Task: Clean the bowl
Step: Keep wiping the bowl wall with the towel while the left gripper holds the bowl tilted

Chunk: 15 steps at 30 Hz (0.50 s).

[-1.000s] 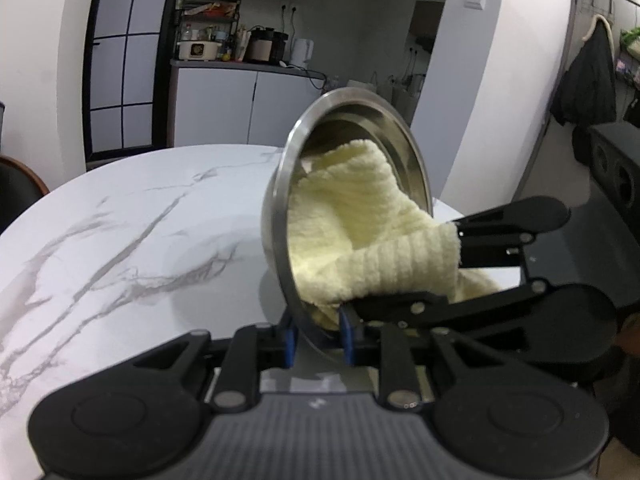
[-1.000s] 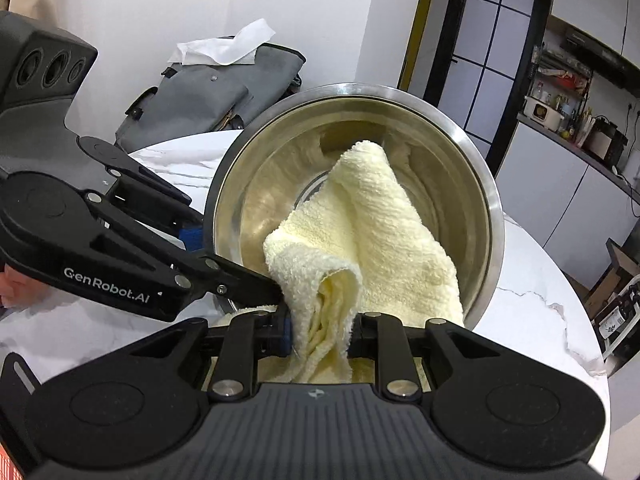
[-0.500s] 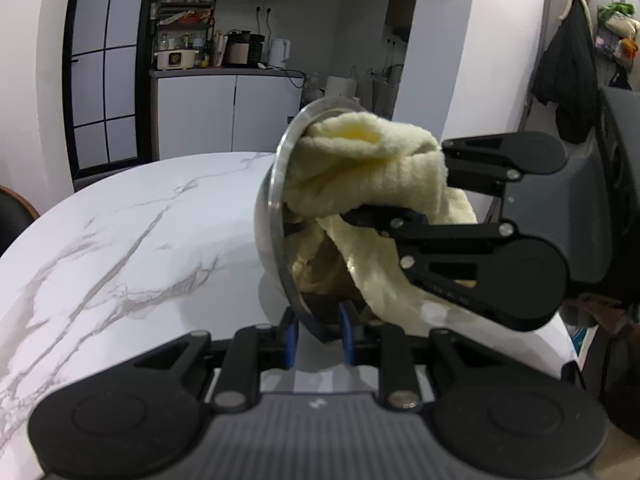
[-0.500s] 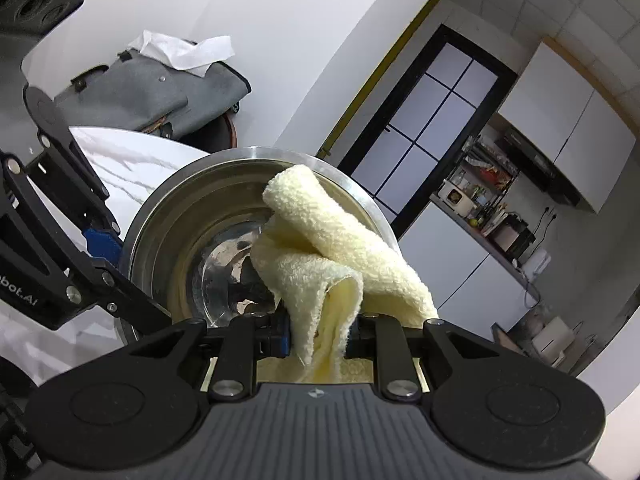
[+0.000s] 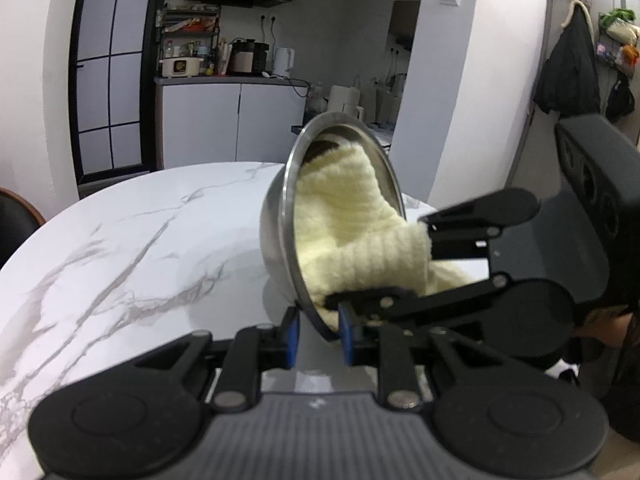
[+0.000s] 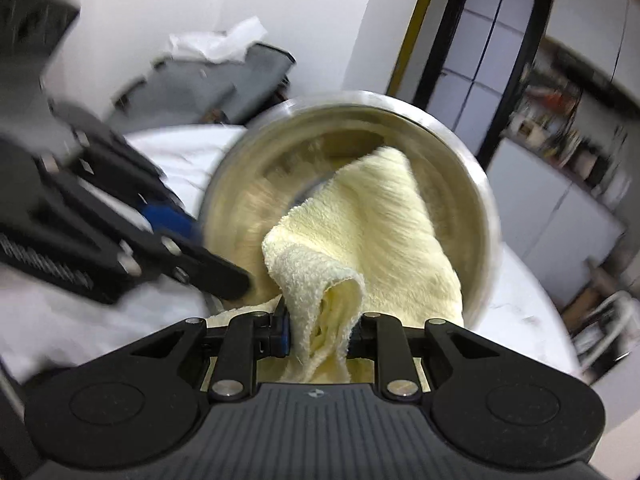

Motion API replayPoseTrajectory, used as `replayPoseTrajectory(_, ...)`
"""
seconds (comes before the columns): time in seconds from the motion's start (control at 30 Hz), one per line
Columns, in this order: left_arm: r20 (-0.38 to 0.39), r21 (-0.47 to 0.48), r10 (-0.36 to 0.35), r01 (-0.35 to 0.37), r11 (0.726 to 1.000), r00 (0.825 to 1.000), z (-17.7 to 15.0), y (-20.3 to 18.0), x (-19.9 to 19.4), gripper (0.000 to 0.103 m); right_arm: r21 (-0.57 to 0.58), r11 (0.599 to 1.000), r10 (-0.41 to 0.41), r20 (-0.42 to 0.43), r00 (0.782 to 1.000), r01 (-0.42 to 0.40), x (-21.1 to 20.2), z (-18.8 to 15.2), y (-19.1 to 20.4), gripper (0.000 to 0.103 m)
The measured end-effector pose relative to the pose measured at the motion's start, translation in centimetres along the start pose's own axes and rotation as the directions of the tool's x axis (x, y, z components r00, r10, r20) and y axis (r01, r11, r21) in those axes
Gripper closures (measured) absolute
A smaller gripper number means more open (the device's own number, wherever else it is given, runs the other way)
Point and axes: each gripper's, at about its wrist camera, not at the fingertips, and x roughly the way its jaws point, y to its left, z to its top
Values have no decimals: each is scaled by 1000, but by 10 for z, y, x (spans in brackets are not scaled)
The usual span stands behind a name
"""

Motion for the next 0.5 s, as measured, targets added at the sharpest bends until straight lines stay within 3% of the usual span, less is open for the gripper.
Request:
replayPoseTrajectory(0.4, -29, 44, -51, 52, 998, 998, -7, -11, 0, 83, -10, 996, -86, 123, 989, 88, -5, 5, -4, 79)
replayPoseTrajectory(0.5, -25, 40, -49, 50, 998, 999, -9, -9, -1, 85, 9, 994, -109, 108, 988, 109, -3, 3, -9, 79)
